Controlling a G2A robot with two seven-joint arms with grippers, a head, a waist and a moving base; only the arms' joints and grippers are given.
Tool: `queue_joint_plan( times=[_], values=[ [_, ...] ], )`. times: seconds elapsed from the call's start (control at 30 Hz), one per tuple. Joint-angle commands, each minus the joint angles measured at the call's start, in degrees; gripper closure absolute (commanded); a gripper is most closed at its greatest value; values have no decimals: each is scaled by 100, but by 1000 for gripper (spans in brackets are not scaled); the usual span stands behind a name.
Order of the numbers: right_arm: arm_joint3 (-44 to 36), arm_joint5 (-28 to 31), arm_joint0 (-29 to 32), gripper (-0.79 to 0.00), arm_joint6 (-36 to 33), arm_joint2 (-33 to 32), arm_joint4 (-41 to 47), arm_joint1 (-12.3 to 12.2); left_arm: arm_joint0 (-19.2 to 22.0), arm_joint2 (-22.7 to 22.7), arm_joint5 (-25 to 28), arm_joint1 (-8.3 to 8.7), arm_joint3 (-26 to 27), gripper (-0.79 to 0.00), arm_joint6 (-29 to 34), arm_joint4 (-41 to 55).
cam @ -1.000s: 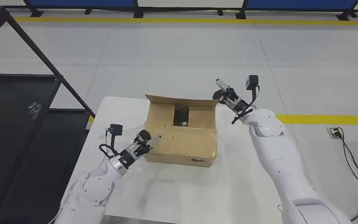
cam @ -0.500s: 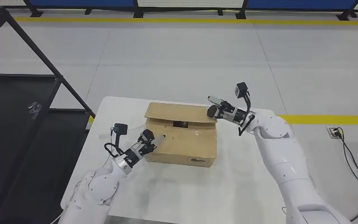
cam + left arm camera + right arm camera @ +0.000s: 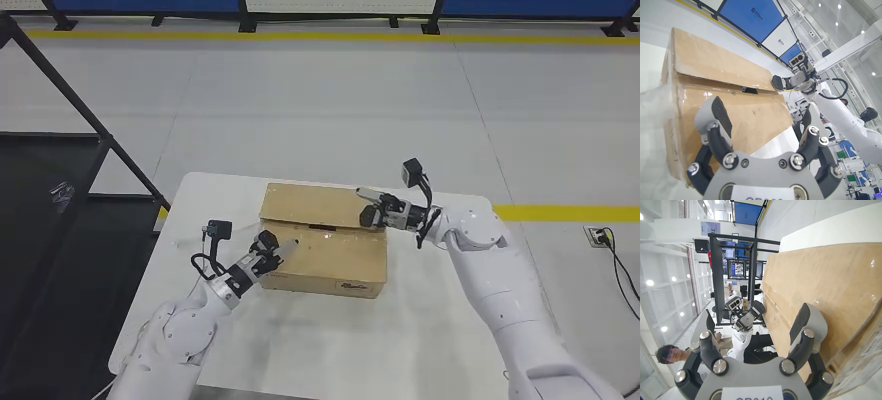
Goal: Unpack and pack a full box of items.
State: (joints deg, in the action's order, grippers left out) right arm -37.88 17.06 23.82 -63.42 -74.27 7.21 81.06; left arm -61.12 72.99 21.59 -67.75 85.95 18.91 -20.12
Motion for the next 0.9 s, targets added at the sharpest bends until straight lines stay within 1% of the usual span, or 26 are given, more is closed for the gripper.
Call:
queue_joint_plan(
  times=[0.0, 0.2, 0.43, 0.57, 0.7, 0.8, 0.87],
  values=[
    [-45, 30, 63, -785, -14, 5, 14, -14, -7, 4, 2, -2, 11, -785, -20, -2],
    [-246, 22, 264, -785, 68, -24, 21, -79, -56, 90, 79, 3, 99, -785, -153, -10],
    [-455, -56, 480, -785, 107, -77, 134, -147, -259, 536, 97, 59, 281, -785, -349, 27],
    [-543, -72, 557, -785, 107, -66, 191, -171, -481, 915, 58, 108, 434, -785, -489, 32],
    [-549, -134, 573, -785, 119, -60, 205, -178, -817, 1312, 20, 155, 627, -785, -577, 138],
    [-549, -134, 573, -785, 119, -60, 205, -178, -1148, 1578, 14, 205, 817, -785, -370, 75],
    [-549, -134, 573, -785, 119, -60, 205, -178, -1187, 1597, 19, 214, 851, -785, -290, 15]
  ],
)
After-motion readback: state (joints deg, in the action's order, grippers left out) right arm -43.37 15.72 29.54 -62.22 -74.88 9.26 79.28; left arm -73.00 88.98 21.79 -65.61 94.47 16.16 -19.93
